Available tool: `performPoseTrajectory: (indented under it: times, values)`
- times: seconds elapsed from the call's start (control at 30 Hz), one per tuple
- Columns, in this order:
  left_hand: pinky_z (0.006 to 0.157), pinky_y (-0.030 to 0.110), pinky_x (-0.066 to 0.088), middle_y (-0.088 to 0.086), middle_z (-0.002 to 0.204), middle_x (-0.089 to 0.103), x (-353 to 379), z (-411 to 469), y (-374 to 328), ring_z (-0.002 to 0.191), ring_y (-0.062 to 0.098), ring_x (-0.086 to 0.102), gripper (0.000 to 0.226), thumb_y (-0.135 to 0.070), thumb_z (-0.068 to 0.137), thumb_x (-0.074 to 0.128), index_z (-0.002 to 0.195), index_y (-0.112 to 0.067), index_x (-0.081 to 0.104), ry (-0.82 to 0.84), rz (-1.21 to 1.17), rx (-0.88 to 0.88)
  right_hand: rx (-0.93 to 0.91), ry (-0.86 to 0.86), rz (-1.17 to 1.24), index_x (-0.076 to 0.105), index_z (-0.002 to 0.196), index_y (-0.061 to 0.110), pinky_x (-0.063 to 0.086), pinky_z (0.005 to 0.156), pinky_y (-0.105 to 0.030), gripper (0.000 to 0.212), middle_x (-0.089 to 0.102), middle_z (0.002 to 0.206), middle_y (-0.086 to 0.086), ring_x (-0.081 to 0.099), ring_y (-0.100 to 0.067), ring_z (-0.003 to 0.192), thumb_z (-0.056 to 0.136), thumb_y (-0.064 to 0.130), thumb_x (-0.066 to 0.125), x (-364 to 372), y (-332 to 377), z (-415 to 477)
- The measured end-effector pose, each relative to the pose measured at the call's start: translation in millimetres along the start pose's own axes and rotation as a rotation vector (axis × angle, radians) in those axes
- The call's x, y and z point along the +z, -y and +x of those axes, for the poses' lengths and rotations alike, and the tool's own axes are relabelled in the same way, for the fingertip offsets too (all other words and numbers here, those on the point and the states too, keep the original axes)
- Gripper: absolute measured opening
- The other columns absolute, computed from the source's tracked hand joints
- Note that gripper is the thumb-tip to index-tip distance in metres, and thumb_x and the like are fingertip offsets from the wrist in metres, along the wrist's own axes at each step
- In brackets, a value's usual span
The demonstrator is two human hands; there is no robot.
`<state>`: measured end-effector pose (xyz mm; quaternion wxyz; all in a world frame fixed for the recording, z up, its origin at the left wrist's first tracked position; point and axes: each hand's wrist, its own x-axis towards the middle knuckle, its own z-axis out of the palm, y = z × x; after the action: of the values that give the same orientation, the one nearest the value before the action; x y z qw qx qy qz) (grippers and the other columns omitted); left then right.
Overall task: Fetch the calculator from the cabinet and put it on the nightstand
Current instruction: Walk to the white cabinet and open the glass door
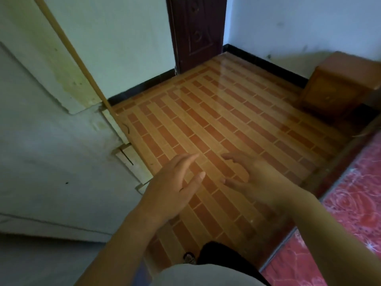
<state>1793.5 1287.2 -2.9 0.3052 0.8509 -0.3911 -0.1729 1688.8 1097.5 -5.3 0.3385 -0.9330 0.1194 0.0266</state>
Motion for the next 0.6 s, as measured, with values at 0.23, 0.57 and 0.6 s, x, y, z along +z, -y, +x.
performPoseTrajectory:
  times: [0.23, 0.57, 0.6]
  values:
    - [0.103, 0.023, 0.026, -0.017, 0.146, 0.031, -16, 100, 26, 0.129, -0.005, 0.024, 0.052, -0.052, 0.09, 0.035, 0.139, -0.035, 0.03, 0.052, -0.011, 0.056, 0.076, -0.018, 0.04, 0.034, 0.135, 0.037, 0.036, 0.098, -0.026, 0.066, 0.041, 0.14, 0.016, 0.039, -0.003, 0.124, 0.077, 0.062, 0.052, -30, -18, 75]
    - [0.096, 0.028, 0.032, -0.017, 0.145, 0.032, -35, 332, 26, 0.128, 0.002, 0.031, 0.049, -0.054, 0.09, 0.036, 0.136, -0.039, 0.031, -0.007, -0.15, -0.019, 0.034, -0.013, -0.066, 0.033, 0.137, 0.033, 0.032, 0.095, -0.02, 0.066, 0.04, 0.142, 0.012, 0.04, -0.002, 0.122, 0.079, 0.062, 0.05, -119, -97, 265]
    - [0.097, 0.029, 0.033, -0.016, 0.145, 0.032, -39, 355, 25, 0.128, 0.002, 0.03, 0.049, -0.054, 0.09, 0.035, 0.136, -0.039, 0.03, -0.024, -0.146, -0.029, 0.024, 0.003, -0.085, 0.032, 0.137, 0.034, 0.031, 0.096, -0.02, 0.066, 0.04, 0.143, 0.012, 0.04, -0.004, 0.123, 0.08, 0.061, 0.05, -131, -104, 282]
